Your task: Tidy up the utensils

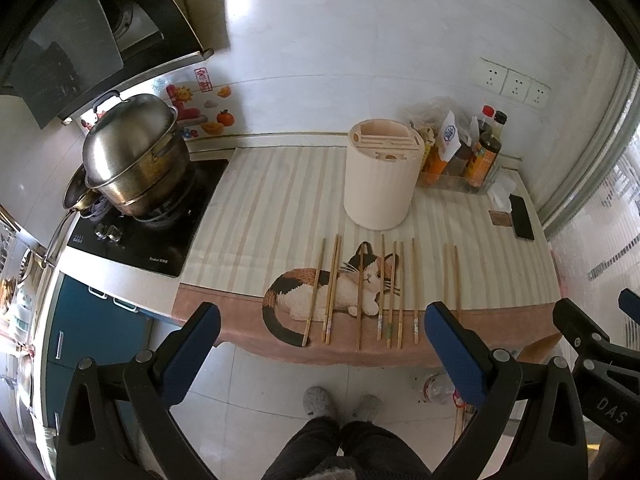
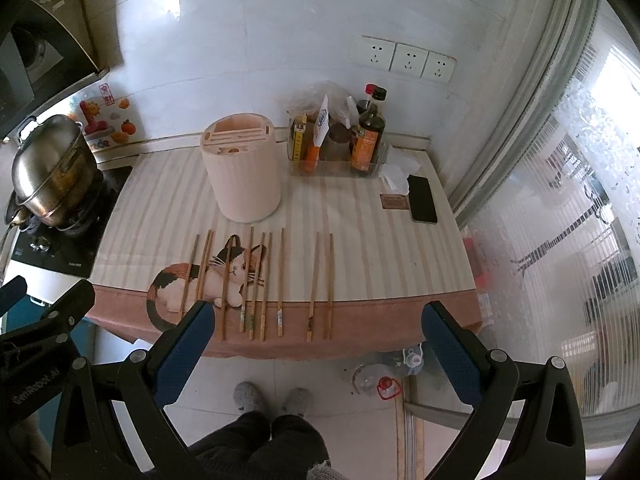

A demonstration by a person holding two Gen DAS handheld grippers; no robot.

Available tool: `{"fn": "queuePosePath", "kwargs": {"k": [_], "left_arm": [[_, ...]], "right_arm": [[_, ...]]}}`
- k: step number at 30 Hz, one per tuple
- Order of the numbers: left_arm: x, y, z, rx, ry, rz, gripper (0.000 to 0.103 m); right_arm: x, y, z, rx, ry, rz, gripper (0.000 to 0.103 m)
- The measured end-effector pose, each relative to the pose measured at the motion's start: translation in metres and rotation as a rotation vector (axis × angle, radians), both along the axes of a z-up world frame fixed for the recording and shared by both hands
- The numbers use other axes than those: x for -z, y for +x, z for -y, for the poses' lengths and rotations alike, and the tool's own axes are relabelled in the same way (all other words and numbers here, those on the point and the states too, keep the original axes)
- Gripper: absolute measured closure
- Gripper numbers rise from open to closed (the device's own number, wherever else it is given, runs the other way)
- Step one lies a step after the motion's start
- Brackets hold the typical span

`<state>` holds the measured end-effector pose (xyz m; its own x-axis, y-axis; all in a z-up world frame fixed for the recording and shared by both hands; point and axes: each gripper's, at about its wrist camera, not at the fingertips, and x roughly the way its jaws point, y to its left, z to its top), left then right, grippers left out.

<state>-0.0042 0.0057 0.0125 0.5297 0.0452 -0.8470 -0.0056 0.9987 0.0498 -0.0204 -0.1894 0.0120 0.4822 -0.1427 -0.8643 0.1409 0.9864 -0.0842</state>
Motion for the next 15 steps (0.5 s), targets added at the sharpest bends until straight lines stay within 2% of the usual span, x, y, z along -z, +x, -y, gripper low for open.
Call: {"fn": "queuePosePath", "kwargs": {"k": [7, 11, 15], "left_arm": [[0.03, 0.034, 0.0, -0.074, 0.091, 0.064, 0.0], [0.068, 0.068, -0.006, -0.118, 0.138, 0.028, 0.0], [0.117, 0.105, -0.017, -0.133, 0.163, -0.049, 0.0]], "right_arm": [[0.018, 0.017, 0.01, 0.004, 0.033, 0.026, 0.0], [0.047, 0.044, 0.021, 0.019, 0.027, 0.018, 0.0], [0.089, 0.079, 0.033, 0.043, 0.028, -0.022, 0.0]]}}
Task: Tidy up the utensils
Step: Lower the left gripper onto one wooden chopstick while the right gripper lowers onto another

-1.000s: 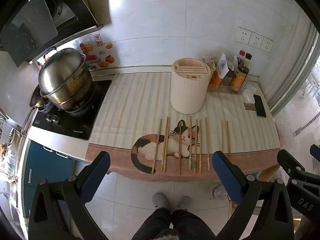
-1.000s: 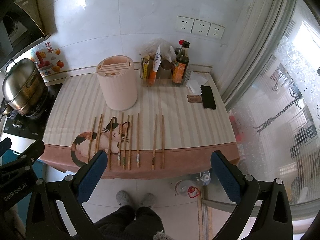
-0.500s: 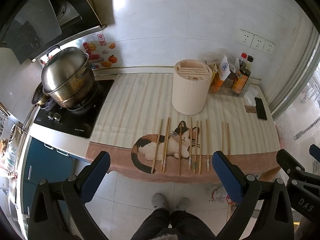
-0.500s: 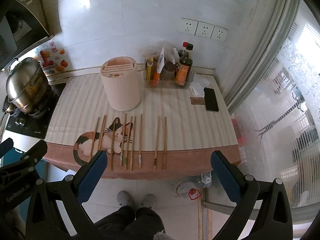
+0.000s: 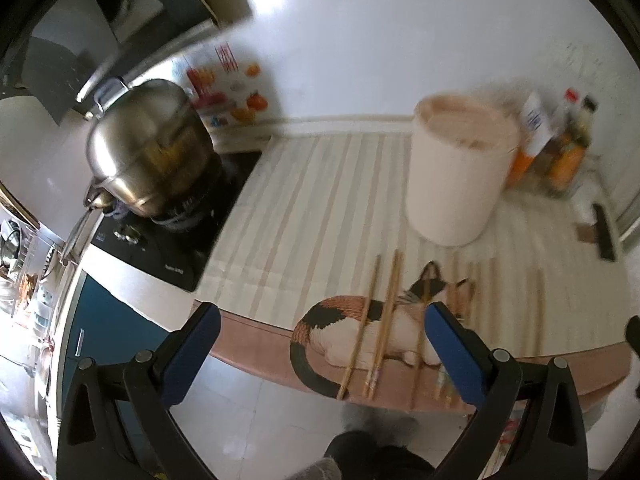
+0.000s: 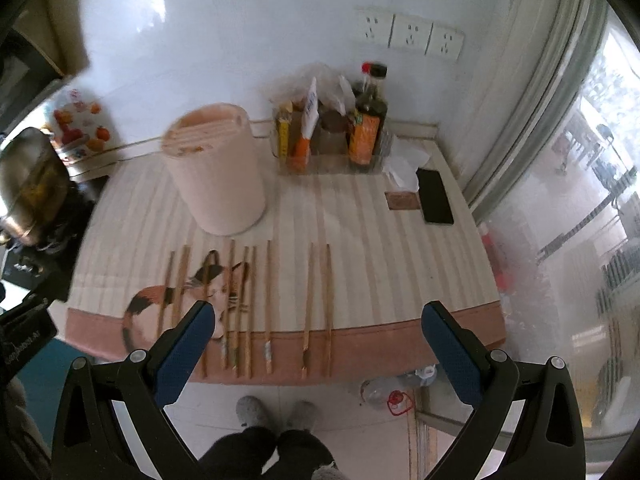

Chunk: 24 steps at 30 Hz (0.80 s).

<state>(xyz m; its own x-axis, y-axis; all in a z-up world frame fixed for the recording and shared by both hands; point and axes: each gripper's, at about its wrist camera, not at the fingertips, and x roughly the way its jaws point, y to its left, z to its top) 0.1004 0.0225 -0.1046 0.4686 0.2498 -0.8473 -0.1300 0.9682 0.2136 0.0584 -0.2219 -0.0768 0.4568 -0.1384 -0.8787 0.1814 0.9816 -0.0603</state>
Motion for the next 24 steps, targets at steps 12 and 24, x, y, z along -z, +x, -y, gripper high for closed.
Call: {"fn": "queuePosePath", "kwargs": {"k": [12, 24], "left_arm": [[0.175, 0.096, -0.027, 0.074, -0.101, -0.367, 0.033], [0.232, 0.106, -0.024, 0.175, -0.163, -0.485, 0.063]], "right_arm": [[0.157, 0.091, 0.017, 0.031, 0.132, -0.233, 0.038], [0.243, 0.143, -0.019, 0.014, 0.177, -0.426, 0.045]]}}
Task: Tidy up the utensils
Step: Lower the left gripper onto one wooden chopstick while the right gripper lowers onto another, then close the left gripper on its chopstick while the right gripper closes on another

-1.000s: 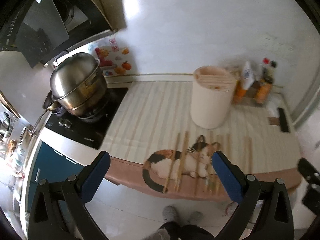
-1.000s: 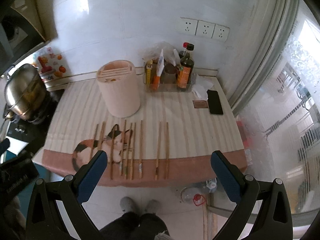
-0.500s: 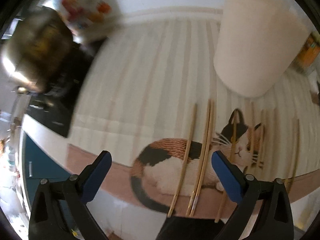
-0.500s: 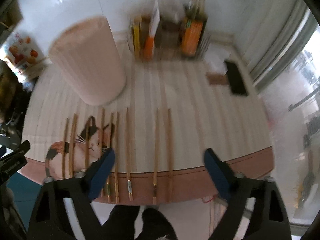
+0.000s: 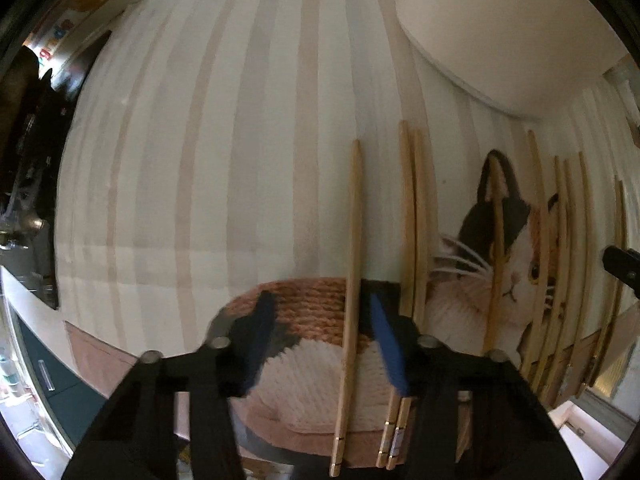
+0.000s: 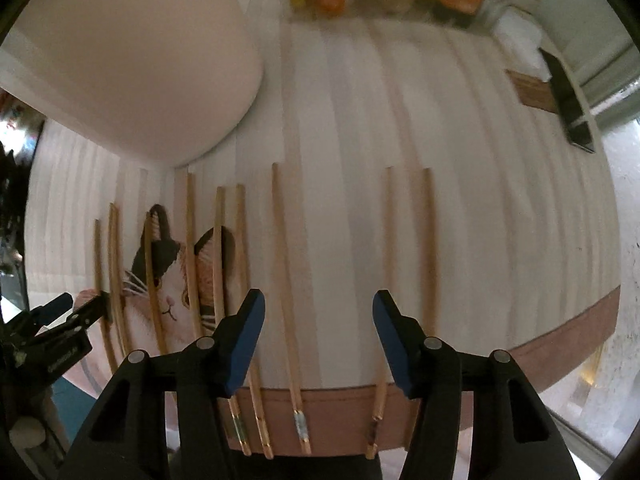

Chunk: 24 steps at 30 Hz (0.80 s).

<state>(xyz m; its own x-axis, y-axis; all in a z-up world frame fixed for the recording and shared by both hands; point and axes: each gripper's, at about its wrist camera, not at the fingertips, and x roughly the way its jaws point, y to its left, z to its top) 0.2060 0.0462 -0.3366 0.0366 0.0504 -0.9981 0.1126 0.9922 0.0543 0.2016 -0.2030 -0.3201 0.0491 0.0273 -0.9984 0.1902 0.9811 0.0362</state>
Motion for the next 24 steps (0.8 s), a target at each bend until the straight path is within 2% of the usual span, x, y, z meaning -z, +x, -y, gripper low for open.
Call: {"fn": "queuePosePath", "kwargs": {"k": [1, 4, 6, 8, 11, 12, 13, 14, 21, 22, 24], "left_arm": [[0.0, -0.001, -0.001, 0.0, -0.008, 0.004, 0.067], [-0.002, -0.004, -0.002, -0.003, -0.022, 0.011, 0.09], [-0.003, -0.001, -0.005, -0.01, -0.021, 0.024, 0.098], [-0.004, 0.006, -0.01, -0.012, -0.021, 0.037, 0.098], [-0.006, 0.02, -0.024, -0.03, -0.014, 0.044, 0.098], [-0.008, 0.025, -0.028, -0.034, -0.016, 0.042, 0.098], [-0.009, 0.028, -0.031, -0.035, -0.017, 0.042, 0.098], [-0.01, 0.03, -0.034, -0.034, -0.015, 0.041, 0.098], [-0.015, 0.042, -0.05, -0.026, -0.052, -0.004, 0.096], [-0.014, 0.046, -0.053, -0.017, -0.058, -0.026, 0.092], [-0.016, 0.052, -0.051, -0.009, -0.077, -0.056, 0.074]], "right_arm": [[0.004, 0.002, -0.003, -0.003, -0.009, -0.01, 0.045], [0.017, 0.004, -0.013, -0.014, -0.018, -0.05, 0.049], [0.025, 0.004, -0.019, -0.024, -0.027, -0.078, 0.052], [0.034, 0.002, -0.027, -0.042, -0.038, -0.102, 0.057], [0.034, -0.002, -0.033, -0.047, -0.047, -0.075, 0.068], [0.034, -0.003, -0.034, -0.04, -0.048, -0.074, 0.078], [0.035, -0.005, -0.034, -0.031, -0.051, -0.07, 0.092], [0.036, -0.007, -0.033, -0.018, -0.06, -0.072, 0.096], [0.035, -0.005, -0.017, 0.003, -0.079, -0.105, 0.096], [0.033, -0.005, -0.014, 0.0, -0.078, -0.111, 0.096], [0.027, -0.001, -0.014, -0.011, -0.083, -0.123, 0.095]]}}
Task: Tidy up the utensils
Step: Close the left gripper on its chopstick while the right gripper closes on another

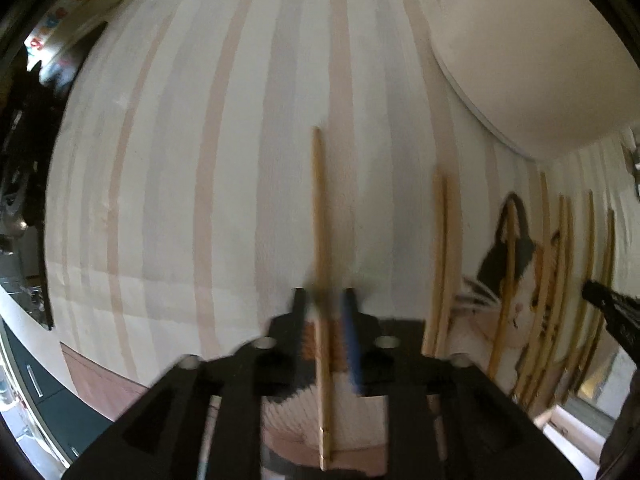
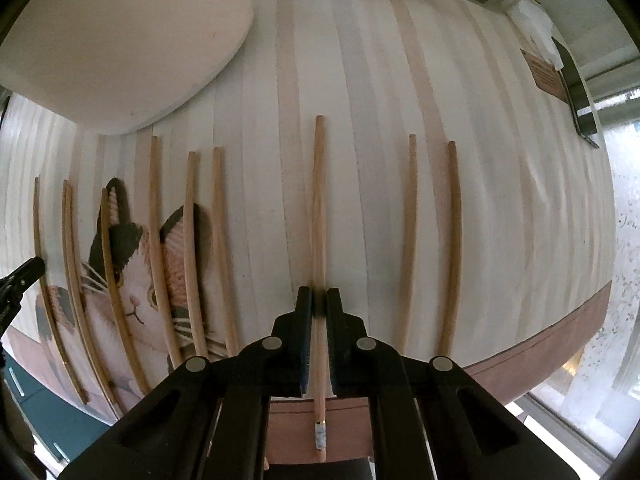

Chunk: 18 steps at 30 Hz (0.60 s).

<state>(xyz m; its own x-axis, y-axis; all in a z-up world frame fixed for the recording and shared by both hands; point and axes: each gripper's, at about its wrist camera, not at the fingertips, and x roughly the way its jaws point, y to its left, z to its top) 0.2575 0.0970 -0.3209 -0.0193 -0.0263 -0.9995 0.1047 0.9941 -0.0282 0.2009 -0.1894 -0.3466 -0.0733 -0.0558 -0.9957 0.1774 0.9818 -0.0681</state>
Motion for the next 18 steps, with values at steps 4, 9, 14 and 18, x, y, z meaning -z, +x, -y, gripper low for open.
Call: {"fn": "queuePosePath", "kwargs": {"k": [4, 9, 14, 18], "left_arm": [[0.001, -0.011, 0.001, -0.004, 0.037, 0.004, 0.052], [-0.003, -0.014, -0.016, -0.117, 0.026, -0.014, 0.06], [-0.01, -0.012, -0.02, -0.102, 0.034, 0.003, 0.096], [-0.016, -0.018, 0.005, -0.084, 0.098, 0.032, 0.099]], "right_arm": [[0.006, 0.009, -0.012, -0.026, -0.016, -0.021, 0.095], [0.011, 0.024, -0.029, -0.064, -0.003, -0.031, 0.095], [0.016, 0.027, -0.012, -0.064, 0.042, -0.017, 0.095], [0.017, 0.021, -0.015, -0.098, 0.028, -0.008, 0.095]]}}
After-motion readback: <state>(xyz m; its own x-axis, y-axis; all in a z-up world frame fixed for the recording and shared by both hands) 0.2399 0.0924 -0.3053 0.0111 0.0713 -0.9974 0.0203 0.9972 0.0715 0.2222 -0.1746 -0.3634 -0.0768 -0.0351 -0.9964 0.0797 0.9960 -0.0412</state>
